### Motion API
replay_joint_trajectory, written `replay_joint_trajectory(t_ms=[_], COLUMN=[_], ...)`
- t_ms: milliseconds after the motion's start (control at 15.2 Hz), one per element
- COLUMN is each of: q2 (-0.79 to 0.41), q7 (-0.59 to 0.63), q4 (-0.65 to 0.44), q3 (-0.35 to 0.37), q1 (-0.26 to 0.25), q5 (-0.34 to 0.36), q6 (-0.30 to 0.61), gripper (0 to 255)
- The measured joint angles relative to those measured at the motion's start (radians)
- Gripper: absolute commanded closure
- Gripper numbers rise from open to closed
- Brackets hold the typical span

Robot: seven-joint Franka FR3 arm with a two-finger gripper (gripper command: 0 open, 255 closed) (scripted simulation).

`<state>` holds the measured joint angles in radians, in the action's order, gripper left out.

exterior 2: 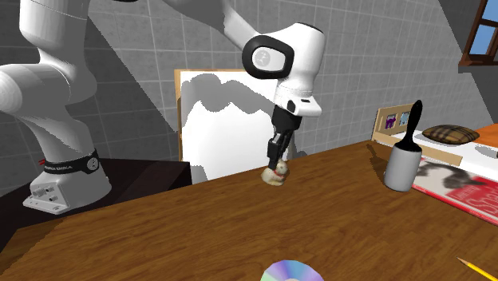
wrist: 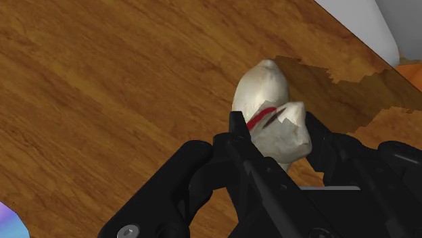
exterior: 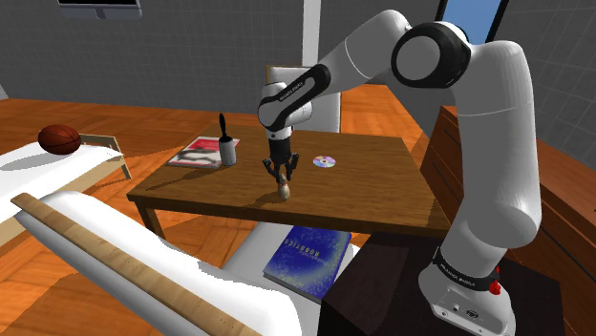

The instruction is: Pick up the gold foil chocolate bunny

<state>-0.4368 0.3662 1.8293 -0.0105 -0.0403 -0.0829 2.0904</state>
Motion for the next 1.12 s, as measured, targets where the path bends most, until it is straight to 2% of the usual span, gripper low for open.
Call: replay_joint_trajectory(t_ms=[396, 1122], q2=[0.004, 0.071], q7=[0.0, 0.009], q4=[0.0, -0.046], q3=[0.0, -0.002], q1=[0.0, 0.0], q5=[0.0, 0.005], q6=[-0.005, -0.117], gripper=[255, 255])
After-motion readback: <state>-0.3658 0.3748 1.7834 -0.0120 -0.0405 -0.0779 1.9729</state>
